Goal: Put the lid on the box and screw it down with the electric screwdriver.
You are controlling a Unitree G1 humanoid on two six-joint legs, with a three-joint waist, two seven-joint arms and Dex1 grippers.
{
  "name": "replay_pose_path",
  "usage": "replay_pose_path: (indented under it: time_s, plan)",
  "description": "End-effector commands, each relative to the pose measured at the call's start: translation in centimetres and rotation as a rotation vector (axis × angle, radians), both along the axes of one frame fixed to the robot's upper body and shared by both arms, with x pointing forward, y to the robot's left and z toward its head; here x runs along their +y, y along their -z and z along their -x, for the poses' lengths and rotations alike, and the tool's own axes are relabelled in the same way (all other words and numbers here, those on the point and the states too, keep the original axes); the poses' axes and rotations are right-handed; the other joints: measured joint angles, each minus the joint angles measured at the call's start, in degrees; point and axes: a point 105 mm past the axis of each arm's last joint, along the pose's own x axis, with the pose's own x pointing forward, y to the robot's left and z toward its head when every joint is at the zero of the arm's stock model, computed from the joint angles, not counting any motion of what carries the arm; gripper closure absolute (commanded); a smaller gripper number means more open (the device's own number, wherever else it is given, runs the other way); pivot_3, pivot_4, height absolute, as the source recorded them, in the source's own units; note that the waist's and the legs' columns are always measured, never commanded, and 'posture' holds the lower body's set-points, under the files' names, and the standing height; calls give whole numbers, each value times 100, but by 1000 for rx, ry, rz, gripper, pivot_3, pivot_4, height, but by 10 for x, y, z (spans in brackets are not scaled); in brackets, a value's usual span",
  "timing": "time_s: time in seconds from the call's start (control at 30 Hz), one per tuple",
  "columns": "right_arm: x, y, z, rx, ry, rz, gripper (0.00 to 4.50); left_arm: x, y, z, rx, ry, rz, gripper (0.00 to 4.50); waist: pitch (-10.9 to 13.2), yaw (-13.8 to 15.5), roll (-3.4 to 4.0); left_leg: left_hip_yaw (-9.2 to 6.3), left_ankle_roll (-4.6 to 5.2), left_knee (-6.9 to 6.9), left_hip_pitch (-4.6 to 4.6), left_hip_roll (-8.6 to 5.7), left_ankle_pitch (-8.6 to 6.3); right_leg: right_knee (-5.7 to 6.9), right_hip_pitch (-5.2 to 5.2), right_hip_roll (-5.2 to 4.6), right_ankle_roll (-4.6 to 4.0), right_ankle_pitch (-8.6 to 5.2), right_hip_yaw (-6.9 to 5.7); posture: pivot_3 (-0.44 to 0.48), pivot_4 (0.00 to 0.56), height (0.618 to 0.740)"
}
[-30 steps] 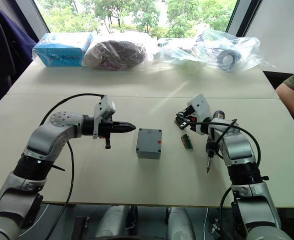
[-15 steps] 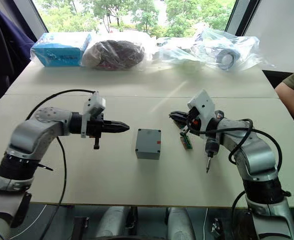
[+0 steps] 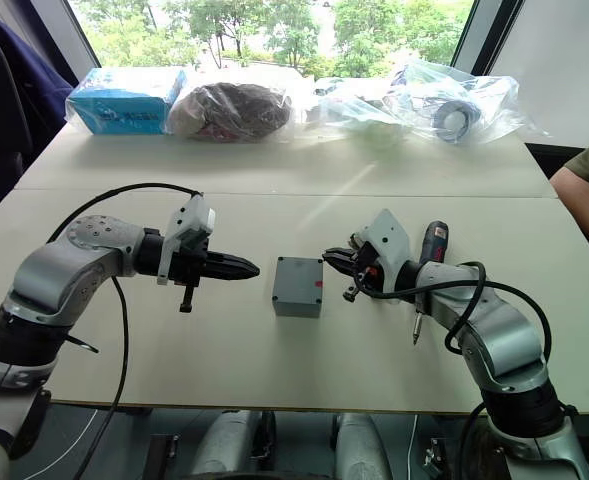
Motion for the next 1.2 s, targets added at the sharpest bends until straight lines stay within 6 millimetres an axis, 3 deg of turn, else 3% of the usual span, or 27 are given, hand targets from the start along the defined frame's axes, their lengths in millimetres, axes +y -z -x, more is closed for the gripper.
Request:
replay_pose_path:
  time_s: [0.03,0.73,1.2]
  plan:
    - [2,-9,-2,-55,-7,4,4412,-1,-4,0,-30,3,5,4500,0,0,0,0,0,0,0,0,0,0,0,0,0,0,0,0,150,740]
    - [7,1,-8,-41,-5,17,4412,0,1,-3,-36,-17,0,4500,0,1,0,1,0,0,0,0,0,0,0,0,0,0,0,0,150,740]
    - [12,-5,-5,-39,-23,-4,4412,-1,1,-5,-37,-26,7,4500,0,2,0,1,0,0,0,0,0,0,0,0,0,0,0,0,150,740]
